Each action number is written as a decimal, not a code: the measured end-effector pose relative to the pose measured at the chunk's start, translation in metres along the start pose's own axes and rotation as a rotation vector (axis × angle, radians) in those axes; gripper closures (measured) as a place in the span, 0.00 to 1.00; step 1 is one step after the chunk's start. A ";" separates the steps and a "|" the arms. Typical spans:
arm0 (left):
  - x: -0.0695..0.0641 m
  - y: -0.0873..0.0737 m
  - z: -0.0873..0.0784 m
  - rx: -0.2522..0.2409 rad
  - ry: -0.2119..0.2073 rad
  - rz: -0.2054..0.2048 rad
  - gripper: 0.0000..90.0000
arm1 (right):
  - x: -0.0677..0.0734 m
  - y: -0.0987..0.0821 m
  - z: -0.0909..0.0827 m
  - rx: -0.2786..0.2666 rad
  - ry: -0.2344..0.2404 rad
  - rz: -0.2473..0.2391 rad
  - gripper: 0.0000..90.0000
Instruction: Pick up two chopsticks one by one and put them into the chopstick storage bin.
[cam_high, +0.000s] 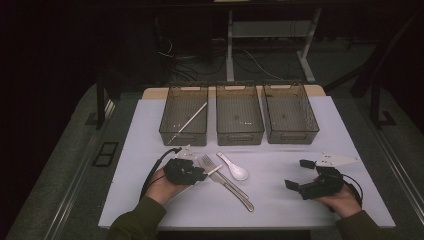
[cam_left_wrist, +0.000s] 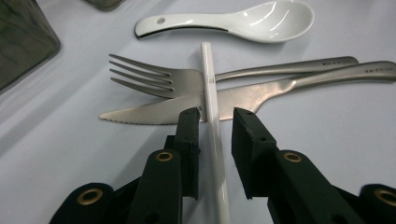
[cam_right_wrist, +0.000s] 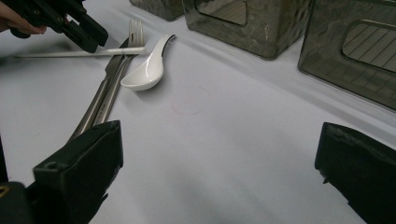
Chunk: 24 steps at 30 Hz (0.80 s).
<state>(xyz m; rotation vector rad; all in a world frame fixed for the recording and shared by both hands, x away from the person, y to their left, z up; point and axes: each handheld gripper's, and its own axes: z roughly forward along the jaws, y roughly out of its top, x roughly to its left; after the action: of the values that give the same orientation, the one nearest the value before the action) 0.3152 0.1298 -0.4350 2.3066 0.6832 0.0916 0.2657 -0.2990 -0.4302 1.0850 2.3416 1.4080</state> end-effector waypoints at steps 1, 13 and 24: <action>0.000 0.000 0.001 0.006 0.002 0.008 0.80 | 0.000 0.000 0.000 0.000 0.000 0.000 0.01; -0.003 -0.003 0.005 0.036 0.027 0.039 0.83 | 0.000 0.000 -0.001 -0.002 -0.003 0.002 0.01; -0.005 -0.003 0.006 0.039 0.058 0.027 0.93 | -0.001 0.000 0.000 -0.001 -0.004 0.002 0.01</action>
<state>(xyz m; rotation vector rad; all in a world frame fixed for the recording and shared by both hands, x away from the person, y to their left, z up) 0.3107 0.1254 -0.4407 2.3582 0.6891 0.1591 0.2660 -0.3000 -0.4304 1.0891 2.3377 1.4053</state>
